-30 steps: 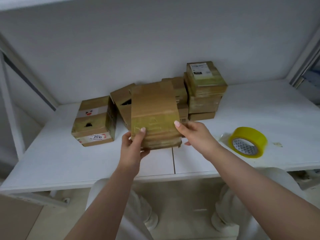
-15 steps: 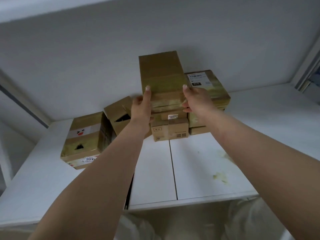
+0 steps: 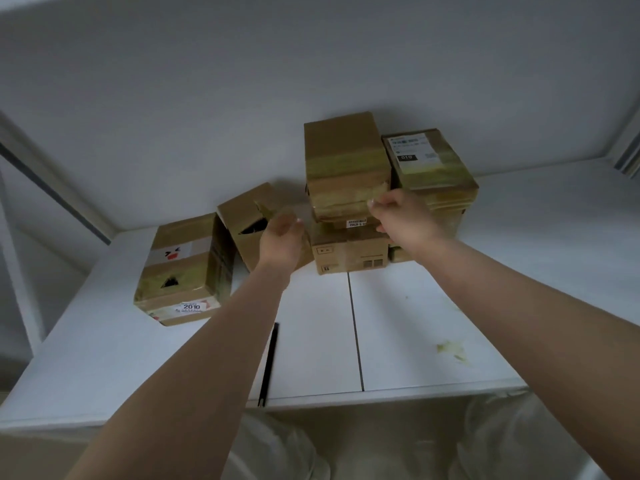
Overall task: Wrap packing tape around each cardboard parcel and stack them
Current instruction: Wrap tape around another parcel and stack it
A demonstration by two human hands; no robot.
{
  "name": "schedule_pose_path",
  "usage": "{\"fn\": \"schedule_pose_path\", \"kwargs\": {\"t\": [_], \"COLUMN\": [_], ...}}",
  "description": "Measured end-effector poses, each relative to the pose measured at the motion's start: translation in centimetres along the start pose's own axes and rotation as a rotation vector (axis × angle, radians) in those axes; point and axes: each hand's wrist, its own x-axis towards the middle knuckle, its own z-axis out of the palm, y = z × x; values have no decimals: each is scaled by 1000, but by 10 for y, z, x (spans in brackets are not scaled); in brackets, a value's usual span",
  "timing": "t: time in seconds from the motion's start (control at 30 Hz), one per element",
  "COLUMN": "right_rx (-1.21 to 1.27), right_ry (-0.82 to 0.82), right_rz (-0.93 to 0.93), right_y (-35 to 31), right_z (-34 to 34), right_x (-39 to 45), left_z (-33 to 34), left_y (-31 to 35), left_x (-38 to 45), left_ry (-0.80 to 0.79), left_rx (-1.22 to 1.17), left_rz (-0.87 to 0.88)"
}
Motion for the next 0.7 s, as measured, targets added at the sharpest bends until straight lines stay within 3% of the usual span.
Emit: {"fn": "schedule_pose_path", "kwargs": {"t": [0.2,0.33,0.6,0.7], "right_rx": [-20,-33,-40,-64], "right_ry": [-140,-225,-261,-261], "right_rz": [15,39,65,66], "right_y": [5,9,22,28], "right_z": [35,57,72,70], "right_x": [-18,-25,-33,-32], "left_z": [-51,-63,-56,-54], "left_y": [-37,-53,-63,-70], "left_x": [5,20,58,63], "left_ry": [111,58,-78,-97], "left_rx": [169,548,1019,1079], "left_rz": [16,108,145,200]}}
